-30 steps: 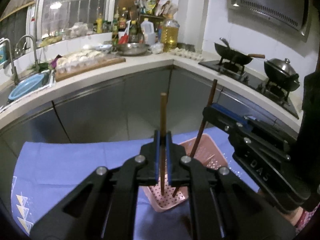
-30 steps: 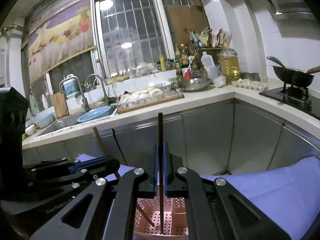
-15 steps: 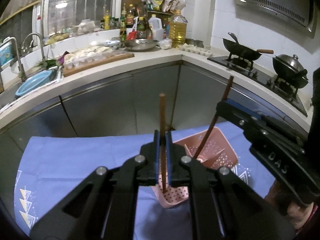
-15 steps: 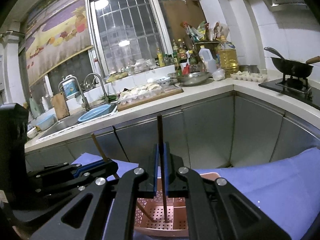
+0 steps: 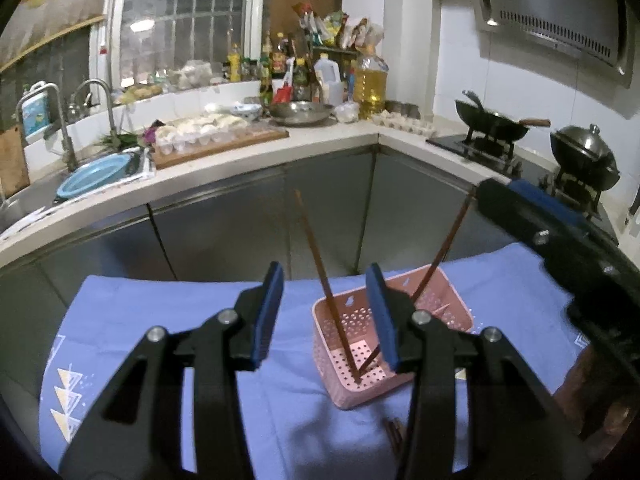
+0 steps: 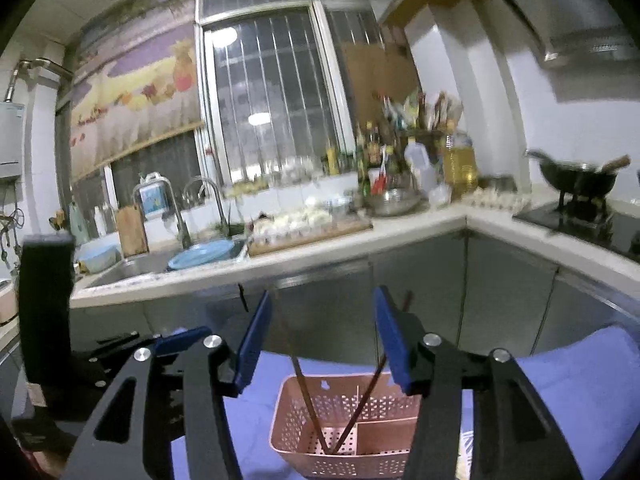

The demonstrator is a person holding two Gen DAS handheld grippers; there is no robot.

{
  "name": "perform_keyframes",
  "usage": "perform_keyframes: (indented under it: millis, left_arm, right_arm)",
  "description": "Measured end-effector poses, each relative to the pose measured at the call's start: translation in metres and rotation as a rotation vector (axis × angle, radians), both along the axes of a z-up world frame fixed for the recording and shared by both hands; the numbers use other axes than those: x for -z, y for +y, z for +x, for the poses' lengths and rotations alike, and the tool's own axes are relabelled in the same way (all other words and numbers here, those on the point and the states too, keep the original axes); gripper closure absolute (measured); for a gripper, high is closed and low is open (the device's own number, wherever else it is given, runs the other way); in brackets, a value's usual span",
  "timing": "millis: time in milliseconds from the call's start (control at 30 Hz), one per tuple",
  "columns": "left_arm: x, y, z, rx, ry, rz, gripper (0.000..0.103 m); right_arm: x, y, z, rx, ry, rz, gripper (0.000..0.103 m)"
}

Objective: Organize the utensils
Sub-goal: 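Lower the chopstick into the caddy and open the left tool, then move the open left tool back over the chopstick row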

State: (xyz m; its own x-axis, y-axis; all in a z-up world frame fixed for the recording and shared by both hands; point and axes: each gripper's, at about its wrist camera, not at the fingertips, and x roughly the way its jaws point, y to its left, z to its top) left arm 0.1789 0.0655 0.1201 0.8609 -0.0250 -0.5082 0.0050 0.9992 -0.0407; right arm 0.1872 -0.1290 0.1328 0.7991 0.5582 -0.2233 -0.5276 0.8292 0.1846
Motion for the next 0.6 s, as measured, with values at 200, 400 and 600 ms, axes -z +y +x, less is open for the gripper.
perform_keyframes:
  millis: [200,400,600]
  left_arm:
    - [0.001,0.004,-0.05,-0.002,-0.044,-0.037,0.062]
    - [0.056,-0.002,-0.109,0.05,0.043,-0.081,0.062]
    - [0.152,-0.046,-0.135,0.171,0.306,-0.109,0.062]
  right_arm:
    - [0.005,-0.038,-0.056,0.001,-0.03,0.07,0.049]
    - [0.078,-0.07,-0.11,0.024,0.113,-0.05,0.052]
    - [0.168,-0.076,-0.133,0.007,0.401,-0.221,0.07]
